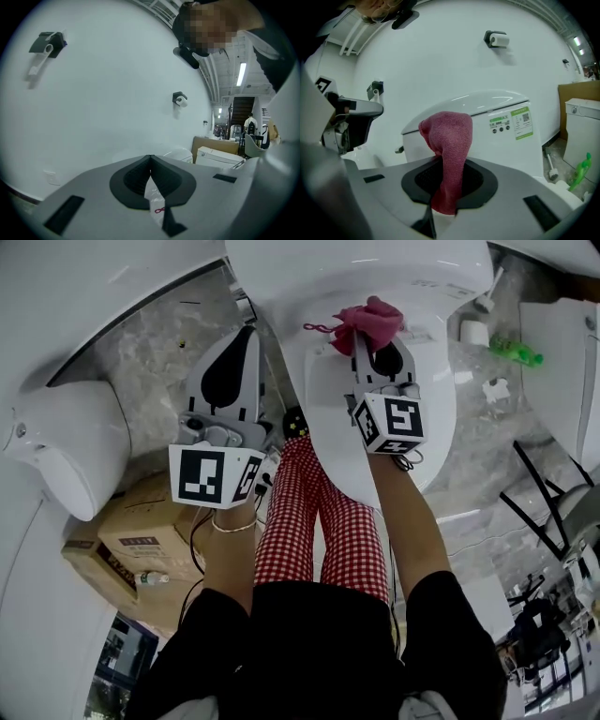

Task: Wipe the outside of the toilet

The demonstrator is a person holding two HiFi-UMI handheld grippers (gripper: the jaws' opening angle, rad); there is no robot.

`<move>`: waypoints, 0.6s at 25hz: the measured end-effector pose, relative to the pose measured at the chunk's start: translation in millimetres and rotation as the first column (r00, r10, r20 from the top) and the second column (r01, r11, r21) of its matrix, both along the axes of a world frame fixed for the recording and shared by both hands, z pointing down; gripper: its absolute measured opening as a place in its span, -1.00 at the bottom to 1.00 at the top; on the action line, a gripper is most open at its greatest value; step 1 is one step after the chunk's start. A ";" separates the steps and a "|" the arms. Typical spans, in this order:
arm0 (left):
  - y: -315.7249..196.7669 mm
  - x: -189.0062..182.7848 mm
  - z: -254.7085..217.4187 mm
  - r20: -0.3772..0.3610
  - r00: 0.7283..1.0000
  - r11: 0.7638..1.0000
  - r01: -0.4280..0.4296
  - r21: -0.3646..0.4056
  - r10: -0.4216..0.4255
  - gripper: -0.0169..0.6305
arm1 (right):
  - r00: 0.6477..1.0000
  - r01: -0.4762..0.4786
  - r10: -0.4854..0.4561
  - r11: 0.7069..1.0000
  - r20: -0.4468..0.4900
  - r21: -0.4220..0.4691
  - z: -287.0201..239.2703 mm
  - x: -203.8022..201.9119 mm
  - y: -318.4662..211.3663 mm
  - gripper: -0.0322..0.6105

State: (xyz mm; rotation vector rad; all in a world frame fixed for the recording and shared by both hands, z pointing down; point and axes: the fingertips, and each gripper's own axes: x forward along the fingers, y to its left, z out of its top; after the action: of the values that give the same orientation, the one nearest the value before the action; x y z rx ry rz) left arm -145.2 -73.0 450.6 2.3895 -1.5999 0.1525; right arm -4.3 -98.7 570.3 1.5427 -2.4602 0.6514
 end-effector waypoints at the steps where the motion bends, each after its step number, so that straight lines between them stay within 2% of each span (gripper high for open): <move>1: -0.2 -1.3 0.1 -0.002 1.000 1.000 0.002 0.001 -0.002 -0.93 | 1.000 0.030 -0.030 1.000 -0.005 -0.001 0.9 -10.3 2.3 -0.63; 9: 3.1 -16.2 1.9 0.002 1.000 1.000 0.022 -0.005 -0.022 -0.94 | 0.980 0.195 -0.196 0.981 -0.026 -0.024 14.2 -74.2 16.0 -0.63; 15: 6.2 -28.6 3.1 0.004 0.999 0.999 0.042 -0.008 -0.042 -0.94 | 0.963 0.263 -0.266 0.962 -0.035 -0.071 30.1 -102.9 23.8 -0.63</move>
State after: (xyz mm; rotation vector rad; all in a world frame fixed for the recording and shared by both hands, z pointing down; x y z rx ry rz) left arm -173.8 -66.8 453.7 2.3492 -1.6469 0.1554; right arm -107.2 -74.9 600.4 1.1627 -2.5211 0.6347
